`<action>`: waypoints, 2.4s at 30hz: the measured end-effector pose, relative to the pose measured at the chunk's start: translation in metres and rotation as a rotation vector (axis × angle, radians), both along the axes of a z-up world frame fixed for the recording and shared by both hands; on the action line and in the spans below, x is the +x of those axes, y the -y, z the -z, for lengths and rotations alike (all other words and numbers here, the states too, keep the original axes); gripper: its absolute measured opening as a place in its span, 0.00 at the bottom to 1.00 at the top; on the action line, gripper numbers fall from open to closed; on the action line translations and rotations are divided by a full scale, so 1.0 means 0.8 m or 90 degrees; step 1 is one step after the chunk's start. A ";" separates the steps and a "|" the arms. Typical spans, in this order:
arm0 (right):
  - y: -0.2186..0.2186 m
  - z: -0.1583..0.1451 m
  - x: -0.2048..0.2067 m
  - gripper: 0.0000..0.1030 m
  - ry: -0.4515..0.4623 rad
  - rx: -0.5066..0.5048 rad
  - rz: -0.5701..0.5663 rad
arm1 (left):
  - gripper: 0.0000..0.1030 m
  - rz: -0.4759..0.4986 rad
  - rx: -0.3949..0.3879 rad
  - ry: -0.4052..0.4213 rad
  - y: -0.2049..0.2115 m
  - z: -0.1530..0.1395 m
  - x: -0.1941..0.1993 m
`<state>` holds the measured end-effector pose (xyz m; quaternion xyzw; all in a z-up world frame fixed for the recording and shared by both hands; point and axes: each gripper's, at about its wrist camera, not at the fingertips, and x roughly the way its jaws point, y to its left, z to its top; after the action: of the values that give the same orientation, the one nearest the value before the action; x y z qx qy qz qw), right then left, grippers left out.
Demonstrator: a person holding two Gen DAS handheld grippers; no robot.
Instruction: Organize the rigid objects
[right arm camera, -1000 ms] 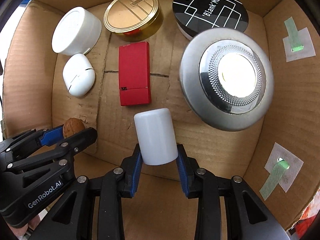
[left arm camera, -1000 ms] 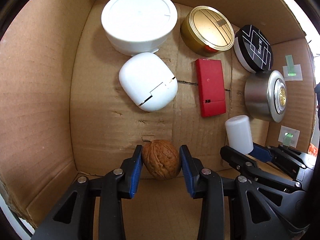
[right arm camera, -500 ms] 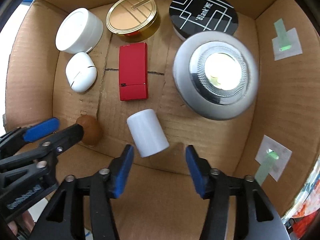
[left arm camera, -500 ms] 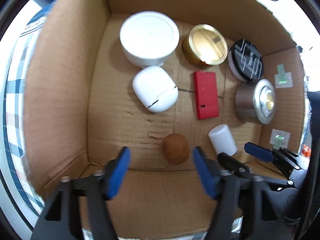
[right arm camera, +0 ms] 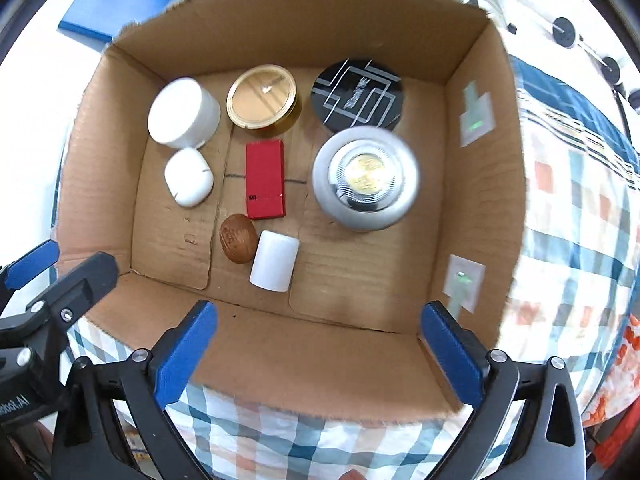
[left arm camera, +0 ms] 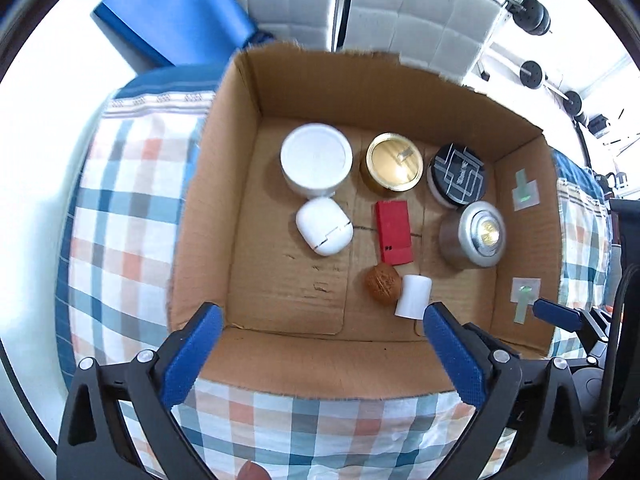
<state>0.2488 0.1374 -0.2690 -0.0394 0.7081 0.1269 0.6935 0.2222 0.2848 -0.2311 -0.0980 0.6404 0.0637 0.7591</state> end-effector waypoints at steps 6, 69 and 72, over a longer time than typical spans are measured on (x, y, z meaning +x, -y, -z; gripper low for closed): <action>0.033 -0.050 -0.019 1.00 0.047 0.006 0.020 | 1.00 0.005 0.032 0.053 0.013 -0.050 -0.022; 0.170 -0.403 -0.249 1.00 0.431 0.013 0.107 | 1.00 0.015 0.125 0.305 0.109 -0.307 -0.212; 0.172 -0.402 -0.250 1.00 0.435 0.008 0.109 | 1.00 0.015 0.125 0.305 0.110 -0.307 -0.212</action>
<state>0.0488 -0.0002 0.0528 -0.0154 0.4350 0.0522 0.8988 0.0526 0.1971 0.0142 -0.0290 0.4340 0.0917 0.8958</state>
